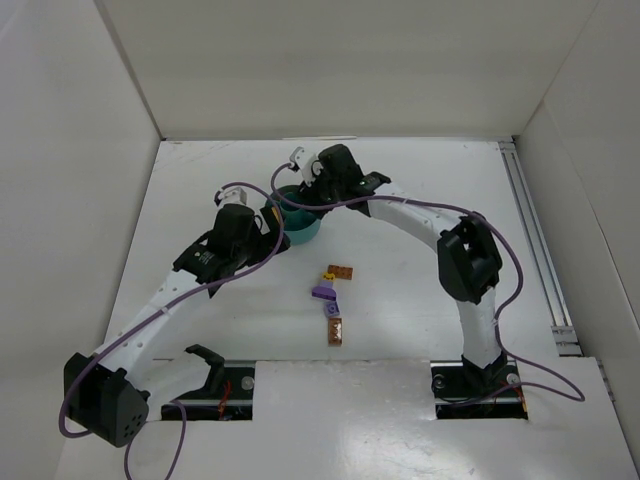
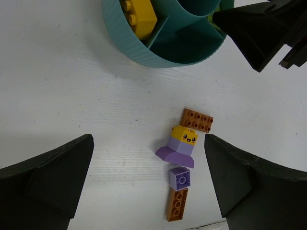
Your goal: Sort the legos into containers by color
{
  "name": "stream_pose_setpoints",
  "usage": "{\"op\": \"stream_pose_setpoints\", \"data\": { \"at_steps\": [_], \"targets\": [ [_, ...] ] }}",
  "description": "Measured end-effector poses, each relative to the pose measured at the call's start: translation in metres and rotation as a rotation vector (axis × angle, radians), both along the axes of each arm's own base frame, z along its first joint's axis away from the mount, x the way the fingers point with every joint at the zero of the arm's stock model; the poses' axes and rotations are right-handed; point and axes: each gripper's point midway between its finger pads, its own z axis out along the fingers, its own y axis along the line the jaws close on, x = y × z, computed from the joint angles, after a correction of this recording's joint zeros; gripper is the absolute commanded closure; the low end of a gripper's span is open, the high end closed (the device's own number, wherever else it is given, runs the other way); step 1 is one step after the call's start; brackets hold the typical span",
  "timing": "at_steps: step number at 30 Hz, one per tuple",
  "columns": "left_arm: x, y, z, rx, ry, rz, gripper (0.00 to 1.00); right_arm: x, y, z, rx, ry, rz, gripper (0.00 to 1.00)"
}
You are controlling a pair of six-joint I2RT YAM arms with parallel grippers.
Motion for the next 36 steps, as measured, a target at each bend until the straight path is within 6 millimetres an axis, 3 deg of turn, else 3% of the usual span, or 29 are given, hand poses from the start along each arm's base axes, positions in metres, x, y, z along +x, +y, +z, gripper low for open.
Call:
{"op": "stream_pose_setpoints", "data": {
  "at_steps": [5, 10, 13, 15, 18, 21, 24, 27, 32, 36],
  "targets": [
    [-0.003, -0.004, 0.004, -0.011, -0.011, -0.036, 0.00, -0.013, -0.012, 0.028, 0.014, -0.044, 0.012, 0.35],
    [-0.012, -0.021, 0.008, -0.004, -0.031, -0.126, 0.00, -0.033, -0.038, 0.088, 0.069, -0.144, -0.005, 0.30],
    [-0.023, -0.042, 0.008, 0.002, -0.043, -0.224, 0.00, -0.046, -0.068, 0.121, 0.112, -0.208, -0.036, 0.29],
    [-0.031, -0.057, 0.005, 0.014, -0.044, -0.289, 0.00, -0.055, -0.095, 0.130, 0.127, -0.231, -0.071, 0.29],
    [-0.046, -0.079, -0.007, 0.033, -0.016, -0.376, 0.00, -0.069, -0.135, 0.124, 0.124, -0.230, -0.136, 0.28],
    [-0.065, -0.101, -0.023, 0.047, 0.022, -0.449, 0.00, -0.084, -0.170, 0.096, 0.087, -0.188, -0.203, 0.28],
    [-0.092, -0.124, -0.045, 0.058, 0.077, -0.491, 0.00, -0.102, -0.195, 0.065, 0.038, -0.122, -0.251, 0.28],
    [-0.103, -0.133, -0.059, 0.063, 0.118, -0.484, 0.00, -0.116, -0.213, 0.047, 0.012, -0.083, -0.287, 0.26],
    [-0.109, -0.143, -0.076, 0.061, 0.164, -0.427, 0.03, -0.126, -0.239, 0.041, 0.009, -0.072, -0.346, 0.26],
    [-0.108, -0.148, -0.086, 0.061, 0.181, -0.381, 0.11, -0.129, -0.253, 0.043, 0.011, -0.074, -0.382, 0.26]
  ]
}}
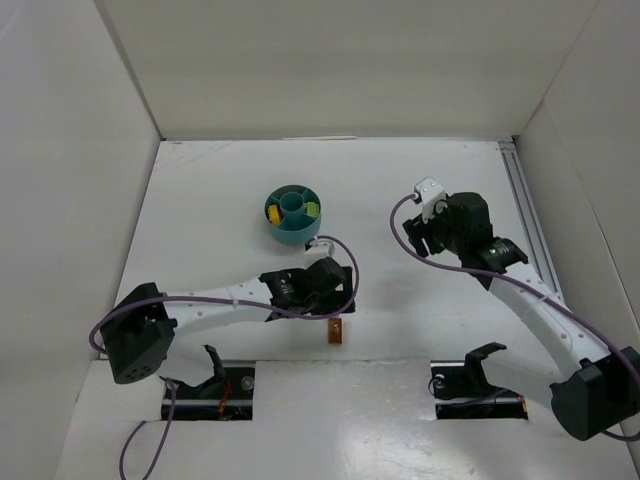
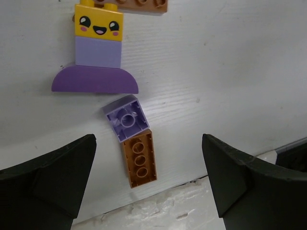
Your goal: Sort the legos into containers by color
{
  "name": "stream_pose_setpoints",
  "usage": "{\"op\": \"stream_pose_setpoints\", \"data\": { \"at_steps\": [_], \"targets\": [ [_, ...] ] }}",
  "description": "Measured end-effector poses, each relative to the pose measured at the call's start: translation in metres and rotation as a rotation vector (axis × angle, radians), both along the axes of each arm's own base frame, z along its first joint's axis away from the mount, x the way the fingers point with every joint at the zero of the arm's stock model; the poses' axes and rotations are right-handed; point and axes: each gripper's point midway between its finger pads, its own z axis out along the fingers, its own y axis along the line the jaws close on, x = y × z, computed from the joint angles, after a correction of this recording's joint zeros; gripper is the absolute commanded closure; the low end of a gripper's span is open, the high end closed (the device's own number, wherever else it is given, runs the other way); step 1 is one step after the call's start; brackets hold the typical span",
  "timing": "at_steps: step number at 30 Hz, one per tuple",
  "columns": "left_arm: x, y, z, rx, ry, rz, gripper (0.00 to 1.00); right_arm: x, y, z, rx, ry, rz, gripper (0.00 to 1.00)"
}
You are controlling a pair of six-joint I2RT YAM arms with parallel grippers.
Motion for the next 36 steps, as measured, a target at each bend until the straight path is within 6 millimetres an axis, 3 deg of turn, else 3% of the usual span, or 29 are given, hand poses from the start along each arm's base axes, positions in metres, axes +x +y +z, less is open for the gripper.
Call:
{"op": "stream_pose_setpoints", "data": {
  "at_steps": [6, 9, 11, 19, 20, 23, 27, 31, 34, 36],
  "targets": [
    [0.000, 0.005, -0.034, 0.092, 0.049, 0.068, 0.18, -0.006, -0.014, -0.006, -0.013, 0.011, -0.026, 0.26],
    [-0.001, 0.004, -0.045, 0.128, 0.068, 0.085, 0.28, -0.007, -0.020, -0.009, -0.020, 0.025, -0.040, 0.26],
    [0.000, 0.004, -0.046, 0.140, 0.071, 0.100, 0.38, -0.008, -0.024, -0.010, -0.021, 0.024, -0.045, 0.26],
    [0.009, 0.000, -0.045, 0.146, 0.058, 0.150, 0.52, -0.010, -0.031, -0.014, -0.025, 0.035, -0.046, 0.26],
    [0.010, 0.000, -0.047, 0.155, 0.060, 0.154, 0.60, -0.010, -0.032, -0.014, -0.023, 0.036, -0.048, 0.26],
    [0.012, -0.001, -0.050, 0.175, 0.063, 0.160, 0.69, -0.010, -0.032, -0.014, -0.019, 0.037, -0.046, 0.26],
    [0.014, -0.002, -0.046, 0.183, 0.054, 0.158, 0.80, -0.010, -0.033, -0.014, -0.019, 0.036, -0.042, 0.26],
    [0.014, -0.001, -0.038, 0.184, 0.038, 0.136, 0.80, -0.009, -0.035, -0.014, -0.021, 0.036, -0.047, 0.26],
    [0.018, -0.002, -0.011, 0.139, -0.005, 0.118, 0.80, -0.009, -0.036, -0.014, -0.024, 0.035, -0.048, 0.26],
    [0.025, -0.006, 0.018, 0.086, -0.061, 0.115, 0.80, -0.008, -0.037, -0.014, -0.025, 0.034, -0.049, 0.26]
  ]
}}
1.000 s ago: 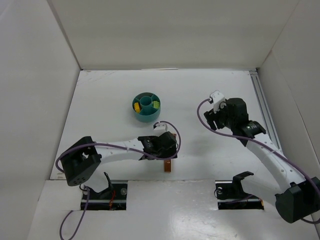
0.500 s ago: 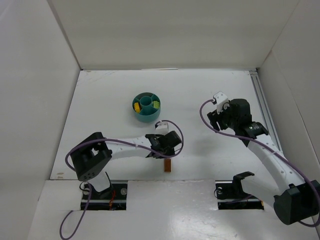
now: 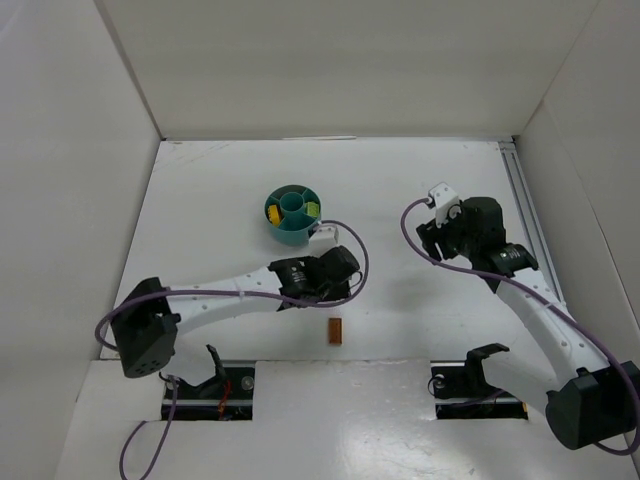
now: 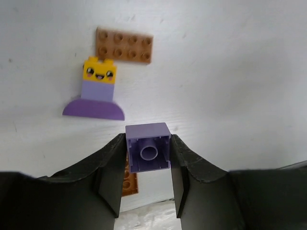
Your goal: Sort the legos into containers by color
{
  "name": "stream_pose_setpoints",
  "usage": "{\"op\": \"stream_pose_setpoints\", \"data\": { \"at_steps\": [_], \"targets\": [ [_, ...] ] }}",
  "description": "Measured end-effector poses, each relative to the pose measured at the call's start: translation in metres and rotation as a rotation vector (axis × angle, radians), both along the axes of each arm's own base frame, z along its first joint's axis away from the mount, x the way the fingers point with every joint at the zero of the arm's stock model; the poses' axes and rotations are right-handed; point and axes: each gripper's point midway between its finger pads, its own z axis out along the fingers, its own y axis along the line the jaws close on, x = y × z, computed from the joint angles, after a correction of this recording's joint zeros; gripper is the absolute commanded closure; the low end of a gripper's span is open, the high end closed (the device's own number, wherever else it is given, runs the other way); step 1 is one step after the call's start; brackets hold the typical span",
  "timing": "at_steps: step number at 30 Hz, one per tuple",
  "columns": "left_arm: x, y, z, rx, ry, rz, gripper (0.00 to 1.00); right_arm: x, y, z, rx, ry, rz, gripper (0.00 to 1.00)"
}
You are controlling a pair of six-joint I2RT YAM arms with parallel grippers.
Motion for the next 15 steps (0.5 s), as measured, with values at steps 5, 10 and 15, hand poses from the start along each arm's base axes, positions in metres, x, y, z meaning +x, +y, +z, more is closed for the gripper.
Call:
{"op": "stream_pose_setpoints", "data": {
  "at_steps": [5, 10, 15],
  "targets": [
    [0.047, 0.010, 0.066, -0.101, -0.149, 0.095, 0.80, 0.001, -0.003, 0.000, 0.002, 0.002, -0.008, 0.26],
    [0.108, 0.059, 0.080, -0.041, -0.249, 0.277, 0.80, 0.005, -0.003, -0.009, -0.005, 0.033, -0.009, 0.26],
    [0.145, 0.084, 0.079, 0.041, -0.283, 0.362, 0.80, 0.014, -0.005, -0.012, -0.010, 0.054, -0.015, 0.26]
  ]
}}
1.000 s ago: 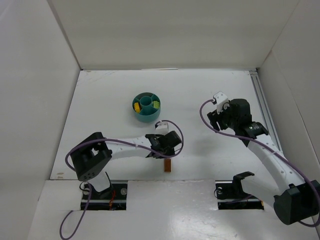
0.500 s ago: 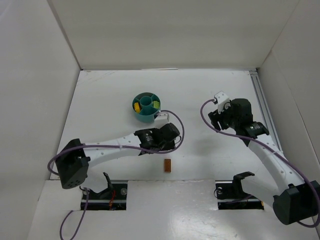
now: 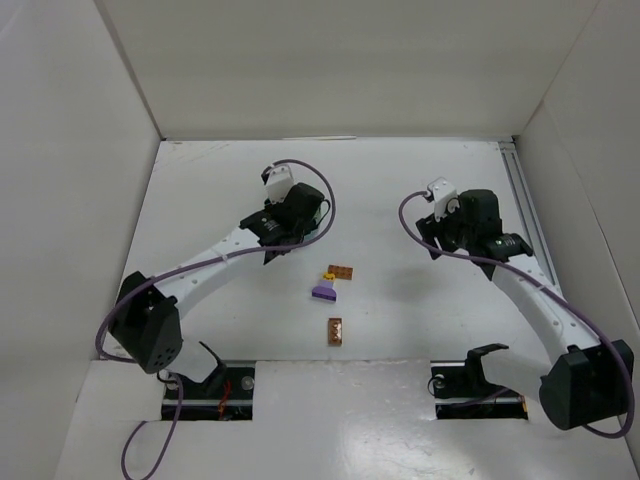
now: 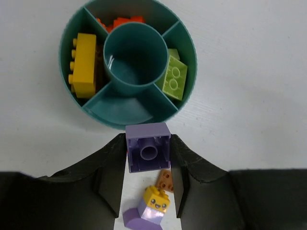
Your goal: Sort the legos into containers by color
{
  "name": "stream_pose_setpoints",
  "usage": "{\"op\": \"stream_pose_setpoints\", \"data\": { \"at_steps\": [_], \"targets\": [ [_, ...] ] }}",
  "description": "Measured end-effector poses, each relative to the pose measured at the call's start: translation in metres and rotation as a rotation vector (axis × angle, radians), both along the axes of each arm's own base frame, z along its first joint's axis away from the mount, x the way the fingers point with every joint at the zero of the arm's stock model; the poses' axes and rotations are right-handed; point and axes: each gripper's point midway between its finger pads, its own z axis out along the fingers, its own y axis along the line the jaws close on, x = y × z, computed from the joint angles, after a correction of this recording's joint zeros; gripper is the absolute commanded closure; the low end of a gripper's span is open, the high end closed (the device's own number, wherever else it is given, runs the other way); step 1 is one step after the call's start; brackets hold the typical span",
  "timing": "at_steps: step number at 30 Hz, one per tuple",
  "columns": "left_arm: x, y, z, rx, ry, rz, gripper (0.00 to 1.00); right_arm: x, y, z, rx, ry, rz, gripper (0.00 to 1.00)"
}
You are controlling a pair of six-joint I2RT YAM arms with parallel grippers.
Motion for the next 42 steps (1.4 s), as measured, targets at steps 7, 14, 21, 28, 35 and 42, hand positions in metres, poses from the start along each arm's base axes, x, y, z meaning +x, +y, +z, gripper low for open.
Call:
{"op": "stream_pose_setpoints", "data": {
  "at_steps": [7, 14, 21, 28, 35, 42],
  "targets": [
    [0.026, 0.014, -0.011, 0.061, 0.003, 0.051, 0.79, 0.007, -0.004, 0.001, -0.002, 0.003, -0.015, 0.26],
    [0.034, 0.018, -0.017, 0.075, -0.004, 0.072, 0.76, 0.010, -0.007, -0.009, -0.008, 0.034, -0.023, 0.26],
    [0.039, 0.016, -0.019, 0.059, -0.033, 0.085, 0.76, 0.015, -0.006, -0.011, -0.015, 0.043, -0.013, 0.26],
    [0.036, 0.020, -0.036, 0.071, -0.020, 0.101, 0.72, 0.016, -0.005, -0.009, -0.019, 0.037, -0.003, 0.26],
    [0.034, 0.022, -0.044, 0.076, -0.033, 0.123, 0.65, 0.022, -0.003, -0.008, -0.019, 0.032, 0.013, 0.26],
    [0.036, 0.023, -0.043, 0.075, -0.048, 0.139, 0.47, 0.023, 0.000, -0.007, -0.015, 0.028, 0.027, 0.26]
  ]
}}
